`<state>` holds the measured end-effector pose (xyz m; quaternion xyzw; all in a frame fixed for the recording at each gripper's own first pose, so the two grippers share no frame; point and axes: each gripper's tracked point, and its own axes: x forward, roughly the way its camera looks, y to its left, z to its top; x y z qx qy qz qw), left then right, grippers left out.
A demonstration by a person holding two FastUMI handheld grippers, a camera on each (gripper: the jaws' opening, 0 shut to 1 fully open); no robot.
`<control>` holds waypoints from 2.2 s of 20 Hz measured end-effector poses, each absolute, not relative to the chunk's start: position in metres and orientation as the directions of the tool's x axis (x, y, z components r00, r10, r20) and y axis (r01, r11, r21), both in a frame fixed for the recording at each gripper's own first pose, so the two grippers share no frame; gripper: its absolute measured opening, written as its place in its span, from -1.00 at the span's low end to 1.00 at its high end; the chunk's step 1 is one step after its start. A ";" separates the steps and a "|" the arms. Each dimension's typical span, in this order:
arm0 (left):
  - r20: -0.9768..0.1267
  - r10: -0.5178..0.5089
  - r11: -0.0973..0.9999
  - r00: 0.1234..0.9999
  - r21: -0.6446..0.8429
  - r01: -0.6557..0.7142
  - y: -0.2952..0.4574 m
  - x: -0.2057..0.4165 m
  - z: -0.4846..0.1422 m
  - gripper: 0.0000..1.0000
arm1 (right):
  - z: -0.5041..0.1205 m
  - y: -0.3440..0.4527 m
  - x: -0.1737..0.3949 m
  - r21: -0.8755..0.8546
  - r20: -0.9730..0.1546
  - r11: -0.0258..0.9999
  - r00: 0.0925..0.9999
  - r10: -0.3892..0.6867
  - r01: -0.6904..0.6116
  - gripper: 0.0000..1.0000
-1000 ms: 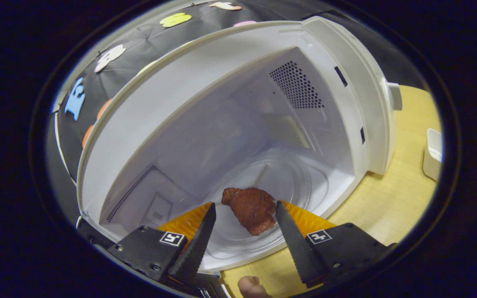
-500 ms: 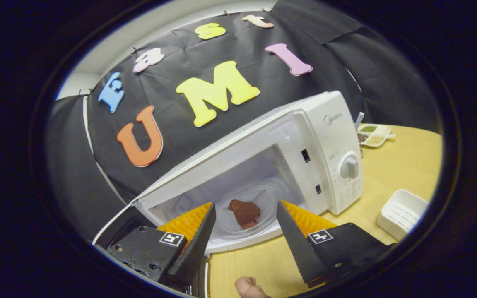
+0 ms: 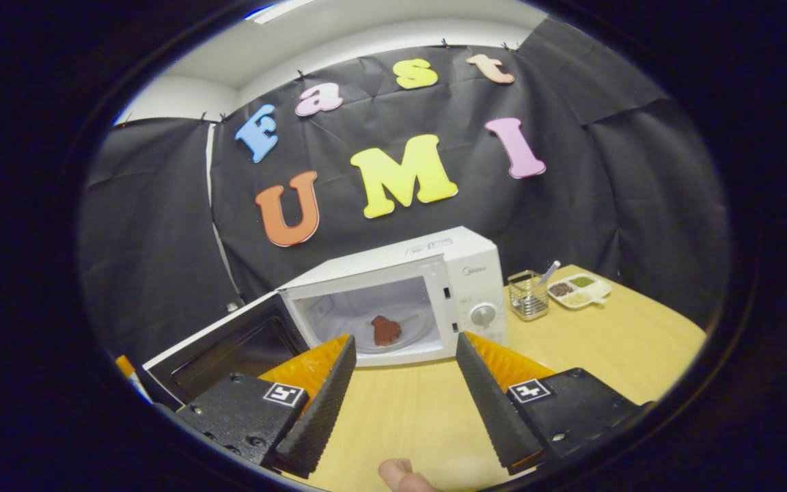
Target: Open the microwave oven with the left hand, put the food in, and close the microwave oven.
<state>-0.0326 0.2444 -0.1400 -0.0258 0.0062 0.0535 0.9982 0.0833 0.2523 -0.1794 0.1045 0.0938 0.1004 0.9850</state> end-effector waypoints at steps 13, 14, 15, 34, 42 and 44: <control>-0.104 0.075 0.997 0.992 0.008 -0.075 0.249 0.001 -0.192 -1.00 | -0.058 0.131 -0.063 0.034 0.101 0.981 0.977 0.188 -0.192 0.87; -0.112 0.058 0.998 0.992 0.008 -0.057 0.247 0.008 -0.200 -1.00 | -0.061 0.128 -0.066 0.045 0.109 0.980 0.976 0.186 -0.192 0.87; -0.136 0.059 0.998 0.989 0.001 -0.060 0.248 0.014 -0.212 -1.00 | -0.065 0.128 -0.067 0.059 0.106 0.979 0.976 0.190 -0.197 0.88; -0.172 -0.123 0.992 0.977 -0.052 0.116 0.131 0.063 -0.236 -1.00 | -0.095 0.108 -0.066 0.085 0.014 0.973 0.976 0.215 -0.216 0.65; -0.128 -0.262 0.963 0.957 -0.096 0.251 0.049 0.096 -0.242 -1.00 | -0.086 0.077 -0.070 0.077 0.029 0.981 0.983 0.179 -0.181 0.88; -0.151 -0.263 0.963 0.953 -0.098 0.251 0.039 0.110 -0.252 -1.00 | -0.083 0.071 -0.073 0.085 0.038 0.980 0.984 0.176 -0.179 0.89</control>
